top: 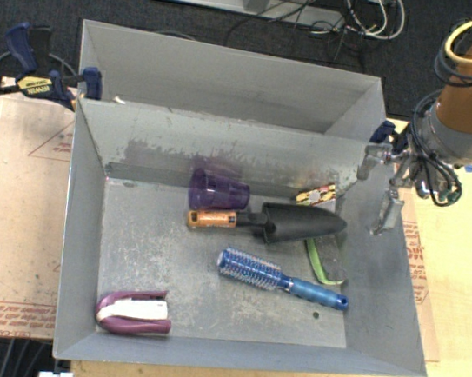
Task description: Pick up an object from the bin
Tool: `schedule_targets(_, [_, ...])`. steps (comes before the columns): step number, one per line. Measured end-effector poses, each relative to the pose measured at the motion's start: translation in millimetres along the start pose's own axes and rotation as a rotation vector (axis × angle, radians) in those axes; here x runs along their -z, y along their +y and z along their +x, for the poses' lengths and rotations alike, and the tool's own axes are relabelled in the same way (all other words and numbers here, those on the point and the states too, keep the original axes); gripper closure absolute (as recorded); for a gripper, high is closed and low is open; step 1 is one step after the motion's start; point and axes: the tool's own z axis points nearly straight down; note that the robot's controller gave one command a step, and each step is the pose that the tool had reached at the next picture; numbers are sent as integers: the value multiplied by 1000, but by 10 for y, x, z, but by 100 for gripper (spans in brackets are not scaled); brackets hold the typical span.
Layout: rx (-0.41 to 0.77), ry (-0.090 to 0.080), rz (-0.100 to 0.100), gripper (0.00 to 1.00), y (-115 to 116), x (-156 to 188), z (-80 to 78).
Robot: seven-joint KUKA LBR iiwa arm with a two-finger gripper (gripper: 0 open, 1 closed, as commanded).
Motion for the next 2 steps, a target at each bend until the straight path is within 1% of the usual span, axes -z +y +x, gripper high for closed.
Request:
schedule_targets(1, [4, -7, 1, 0, 12, 55, -12])
schedule_targets(2, [-101, -7, -1, 0, 653, -1389, 28])
